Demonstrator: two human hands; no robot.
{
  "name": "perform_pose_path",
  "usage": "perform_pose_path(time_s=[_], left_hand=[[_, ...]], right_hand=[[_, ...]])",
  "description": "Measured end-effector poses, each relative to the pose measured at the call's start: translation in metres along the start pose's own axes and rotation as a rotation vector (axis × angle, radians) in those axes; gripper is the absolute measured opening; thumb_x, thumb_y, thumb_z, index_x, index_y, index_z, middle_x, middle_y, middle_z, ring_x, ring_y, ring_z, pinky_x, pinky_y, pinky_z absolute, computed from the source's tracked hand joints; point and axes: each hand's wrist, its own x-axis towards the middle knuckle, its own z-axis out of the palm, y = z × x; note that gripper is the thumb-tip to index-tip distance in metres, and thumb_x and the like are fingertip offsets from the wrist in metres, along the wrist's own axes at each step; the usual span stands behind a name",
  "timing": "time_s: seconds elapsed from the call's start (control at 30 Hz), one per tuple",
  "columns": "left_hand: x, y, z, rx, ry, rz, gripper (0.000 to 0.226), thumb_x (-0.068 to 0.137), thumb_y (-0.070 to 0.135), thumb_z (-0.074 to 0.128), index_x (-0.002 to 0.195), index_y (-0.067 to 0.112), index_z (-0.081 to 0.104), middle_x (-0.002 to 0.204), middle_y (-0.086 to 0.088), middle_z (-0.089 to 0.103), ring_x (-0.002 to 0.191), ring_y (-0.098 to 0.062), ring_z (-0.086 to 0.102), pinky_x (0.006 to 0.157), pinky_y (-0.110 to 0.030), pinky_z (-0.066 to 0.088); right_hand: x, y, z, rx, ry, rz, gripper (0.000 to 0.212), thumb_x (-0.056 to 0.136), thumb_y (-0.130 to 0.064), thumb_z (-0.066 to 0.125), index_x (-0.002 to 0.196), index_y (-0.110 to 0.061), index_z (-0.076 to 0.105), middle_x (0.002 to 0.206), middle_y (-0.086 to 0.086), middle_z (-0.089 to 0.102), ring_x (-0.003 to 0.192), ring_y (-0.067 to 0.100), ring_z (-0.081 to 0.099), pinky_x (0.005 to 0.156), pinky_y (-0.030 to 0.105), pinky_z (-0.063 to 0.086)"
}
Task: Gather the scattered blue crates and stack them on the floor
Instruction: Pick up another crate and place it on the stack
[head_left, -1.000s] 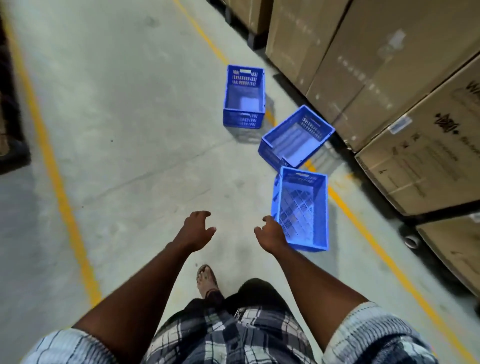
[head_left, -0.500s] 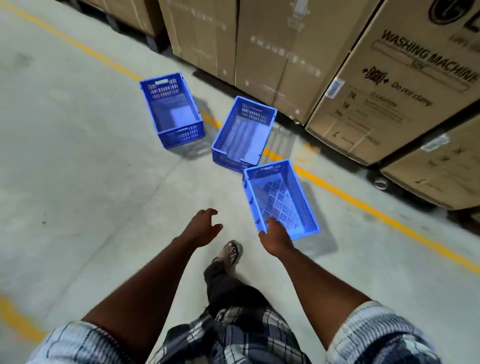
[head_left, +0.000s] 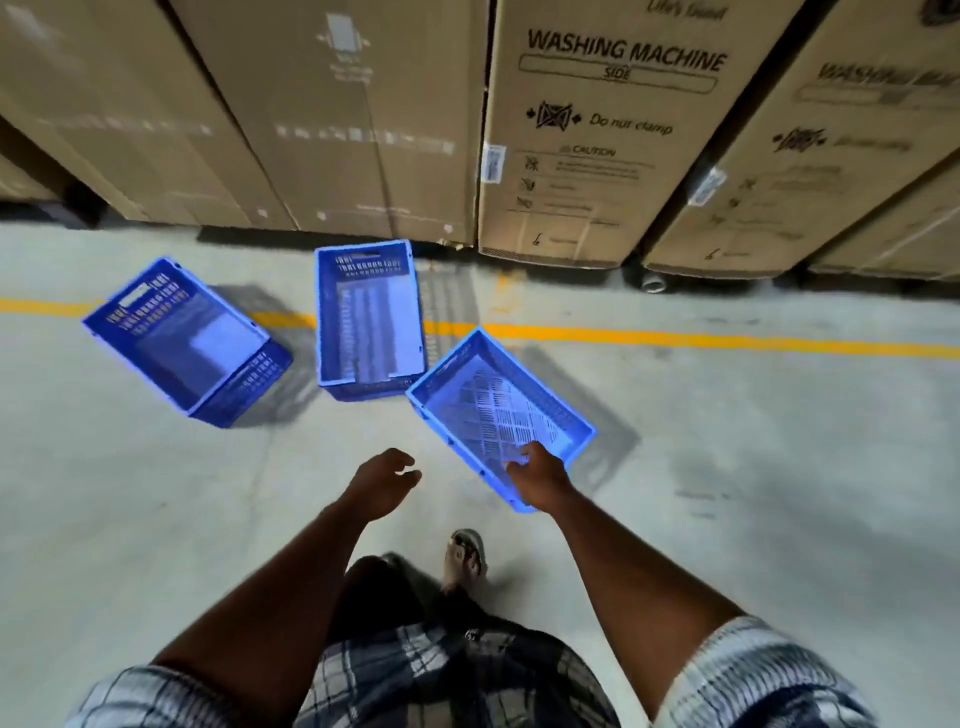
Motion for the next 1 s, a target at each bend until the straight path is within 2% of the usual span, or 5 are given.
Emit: perform_pose_path(time_s=[0.13, 0.4, 0.63, 0.8, 1.0], left_hand=[[0.039, 0.027, -0.014, 0.104, -0.123, 0.064, 0.008, 0.091, 0.025, 0.063, 0.087, 0.027, 0.057, 0.100, -0.001, 0.062, 0.075, -0.014, 0.055, 0.062, -0.011, 0.041], [0.137, 0.071, -0.016, 0.281, -0.305, 0.197, 0.021, 0.092, 0.024, 0.059, 0.112, 0.019, 0.062, 0.123, -0.004, 0.063, 0.116, -0.023, 0.057, 0.086, -0.022, 0.036], [0.281, 0.055, 0.009, 0.327, -0.341, 0.240, 0.052, 0.086, 0.019, 0.067, 0.134, 0.014, 0.049, 0.126, -0.010, 0.058, 0.111, -0.024, 0.056, 0.096, -0.029, 0.039], [0.402, 0.023, 0.058, 0.442, -0.258, 0.335, 0.047, 0.086, 0.008, 0.067, 0.130, 0.003, 0.051, 0.125, -0.015, 0.058, 0.116, -0.031, 0.055, 0.094, -0.026, 0.035], [0.523, -0.009, 0.126, 0.523, -0.196, 0.342, 0.051, 0.085, 0.022, 0.062, 0.132, 0.004, 0.052, 0.123, -0.023, 0.057, 0.114, -0.038, 0.054, 0.097, -0.038, 0.039]], right_hand=[[0.005, 0.010, -0.020, 0.019, 0.072, 0.067, 0.041, 0.090, -0.029, 0.057, 0.125, -0.009, 0.051, 0.116, 0.016, 0.066, 0.109, 0.032, 0.062, 0.087, 0.032, 0.048], [0.044, 0.041, -0.023, -0.069, 0.096, 0.240, 0.052, 0.093, -0.031, 0.053, 0.136, -0.005, 0.039, 0.115, 0.020, 0.064, 0.116, 0.035, 0.057, 0.091, 0.037, 0.046], [0.153, 0.074, 0.014, 0.154, 0.213, 0.454, 0.046, 0.089, -0.027, 0.054, 0.131, -0.009, 0.044, 0.106, 0.015, 0.069, 0.113, 0.032, 0.059, 0.091, 0.037, 0.047], [0.256, 0.140, 0.058, 0.227, 0.306, 0.520, 0.046, 0.088, -0.025, 0.057, 0.130, -0.007, 0.047, 0.101, 0.016, 0.070, 0.107, 0.032, 0.061, 0.088, 0.037, 0.046], [0.352, 0.222, 0.113, 0.271, 0.335, 0.627, 0.066, 0.079, -0.038, 0.053, 0.135, -0.005, 0.045, 0.112, 0.027, 0.063, 0.113, 0.040, 0.057, 0.095, 0.043, 0.045]])
